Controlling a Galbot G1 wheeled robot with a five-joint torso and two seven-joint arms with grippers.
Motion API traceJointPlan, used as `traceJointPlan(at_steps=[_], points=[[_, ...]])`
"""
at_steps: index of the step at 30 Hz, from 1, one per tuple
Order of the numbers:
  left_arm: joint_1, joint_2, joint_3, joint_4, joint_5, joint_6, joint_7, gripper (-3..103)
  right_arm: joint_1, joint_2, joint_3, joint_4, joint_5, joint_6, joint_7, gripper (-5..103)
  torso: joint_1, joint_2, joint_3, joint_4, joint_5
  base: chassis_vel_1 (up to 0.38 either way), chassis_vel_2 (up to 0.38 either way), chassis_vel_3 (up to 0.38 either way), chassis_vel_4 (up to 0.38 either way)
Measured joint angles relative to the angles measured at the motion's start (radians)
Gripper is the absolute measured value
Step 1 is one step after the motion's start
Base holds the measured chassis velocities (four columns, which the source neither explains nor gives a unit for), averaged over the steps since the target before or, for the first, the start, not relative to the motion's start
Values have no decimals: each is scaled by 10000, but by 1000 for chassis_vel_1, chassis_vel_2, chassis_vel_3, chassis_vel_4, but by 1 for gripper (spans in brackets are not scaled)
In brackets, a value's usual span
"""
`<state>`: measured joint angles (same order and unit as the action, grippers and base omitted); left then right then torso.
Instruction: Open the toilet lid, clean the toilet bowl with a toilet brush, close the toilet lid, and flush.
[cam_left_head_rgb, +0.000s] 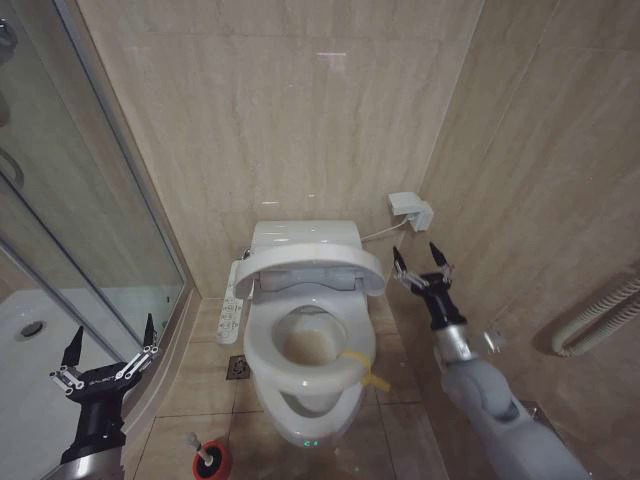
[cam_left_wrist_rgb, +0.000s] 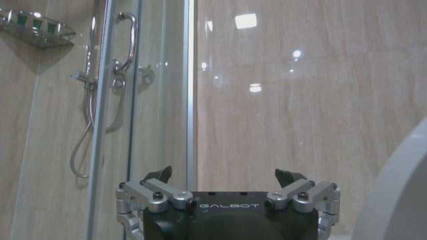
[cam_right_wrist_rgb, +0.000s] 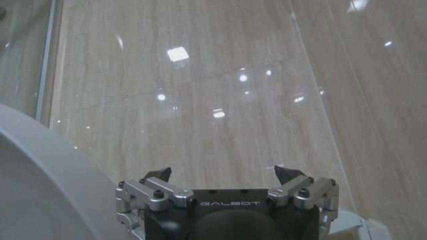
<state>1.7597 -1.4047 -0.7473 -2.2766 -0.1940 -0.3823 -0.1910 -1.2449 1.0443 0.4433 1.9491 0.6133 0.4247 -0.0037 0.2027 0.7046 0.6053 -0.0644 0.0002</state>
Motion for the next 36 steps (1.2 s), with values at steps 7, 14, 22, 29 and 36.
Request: traceJointPlan(at_steps=[7, 14, 22, 29, 36], points=[[177, -144, 102, -236, 111, -265, -45, 100, -529, -297, 537, 571, -189, 159, 285, 100, 1, 0, 1, 4, -1, 0, 0, 0, 0], [347, -210, -447, -1099, -245, -157, -236, 100, -578, -973, 836, 1429, 172, 88, 443, 100, 1, 0, 1, 3, -2, 0, 0, 0, 0], [797, -446, -781, -1567, -248, -122, -231, 100, 67, -846, -292, 1528, 260, -136, 315, 100, 2, 0, 1, 3, -3, 0, 0, 0, 0], [919, -552, -1044, -1530, -81, -230, -232, 100, 658, -777, -1961, 1072, 180, -124, -61, 100, 2, -1, 1, 6, -2, 0, 0, 0, 0], [670, -587, -1096, -1147, -84, -212, -233, 100, 521, -525, -2691, 489, -235, 153, -236, 100, 2, -1, 1, 3, -3, 0, 0, 0, 0]])
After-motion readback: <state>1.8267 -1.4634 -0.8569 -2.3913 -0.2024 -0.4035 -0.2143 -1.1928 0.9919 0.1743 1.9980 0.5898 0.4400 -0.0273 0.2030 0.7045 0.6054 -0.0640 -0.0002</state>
